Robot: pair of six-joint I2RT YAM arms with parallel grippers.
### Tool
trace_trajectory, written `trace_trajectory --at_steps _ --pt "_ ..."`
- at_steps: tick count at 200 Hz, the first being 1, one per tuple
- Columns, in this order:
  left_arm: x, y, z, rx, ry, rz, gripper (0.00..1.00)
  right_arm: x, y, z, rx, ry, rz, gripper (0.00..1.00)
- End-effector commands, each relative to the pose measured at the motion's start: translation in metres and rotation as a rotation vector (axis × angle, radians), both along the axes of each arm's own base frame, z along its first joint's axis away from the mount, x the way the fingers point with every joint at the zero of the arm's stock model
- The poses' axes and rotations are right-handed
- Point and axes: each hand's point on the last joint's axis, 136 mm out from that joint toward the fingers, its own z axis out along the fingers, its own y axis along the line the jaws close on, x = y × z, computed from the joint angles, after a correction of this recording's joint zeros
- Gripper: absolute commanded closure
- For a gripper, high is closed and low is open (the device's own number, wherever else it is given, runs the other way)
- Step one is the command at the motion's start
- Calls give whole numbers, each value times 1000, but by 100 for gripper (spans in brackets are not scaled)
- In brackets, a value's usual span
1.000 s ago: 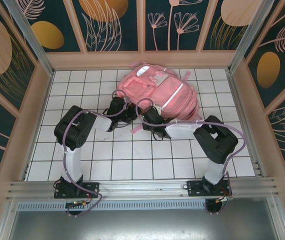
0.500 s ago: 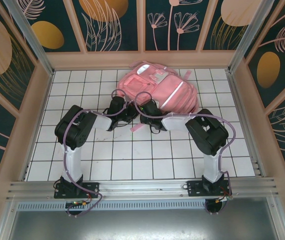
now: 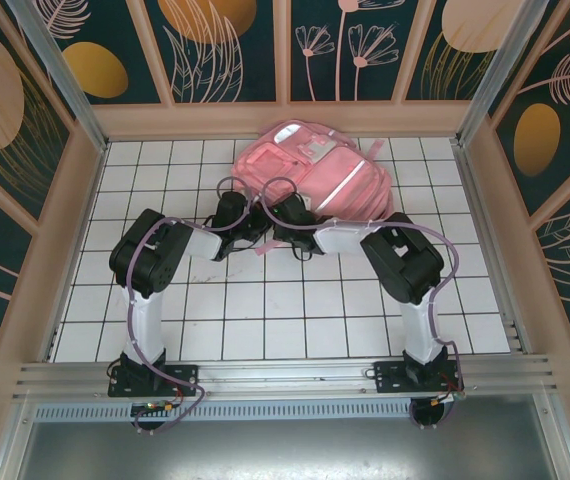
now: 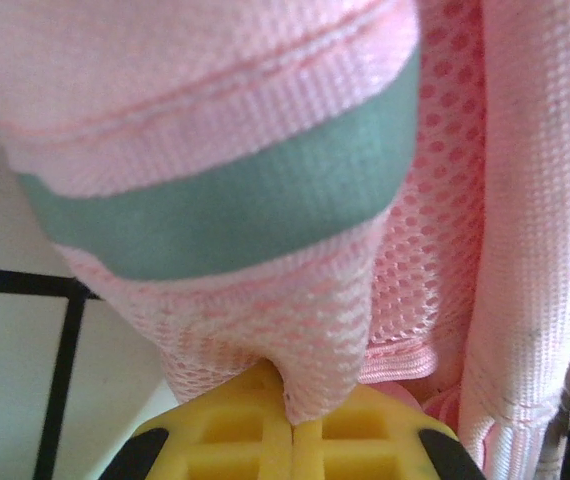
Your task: Pack the student bag
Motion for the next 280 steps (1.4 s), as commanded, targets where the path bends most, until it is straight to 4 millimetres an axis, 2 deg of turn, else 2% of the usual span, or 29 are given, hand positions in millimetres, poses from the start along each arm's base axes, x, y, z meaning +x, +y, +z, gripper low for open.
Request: trace_trajectory --at_steps 1,22,28,36,56,83,104,127,155,201,222,238,258,280 --pt "-40 -1 -52 64 181 -64 100 -14 -19 -60 -156 119 -19 90" --pt "-41 -1 -51 62 179 -63 100 -15 -20 -65 -170 128 -25 93" --pt "-41 0 -51 63 180 -63 100 -15 -21 -66 -171 130 -24 100" --pt "-41 0 -51 65 177 -61 100 -16 -22 -65 -170 128 -26 100" --pt "-40 0 -50 71 177 -61 100 -16 -25 -53 -158 106 -40 100" --pt "-37 3 -50 94 174 -51 100 -17 -31 -27 -136 66 -54 100" --pt "-36 5 -51 107 176 -43 100 -22 -34 -8 -112 48 -50 100" --pt "-35 8 -55 108 187 -35 100 -30 -39 3 -98 44 -52 100" --pt "-33 9 -53 109 184 -29 100 -42 -46 7 -81 60 -49 100" --pt "-34 10 -62 118 201 -30 100 -58 -52 9 -53 82 -41 100" --pt "-33 7 -60 105 198 -33 100 -56 -38 11 -44 66 28 100" --pt "-32 7 -56 101 191 -35 100 -47 -30 19 -80 26 48 88" --pt "-31 5 -53 95 188 -36 100 -33 -23 22 -107 4 53 81" --pt "-28 3 -48 76 182 -35 100 -22 -20 13 -150 14 63 78"
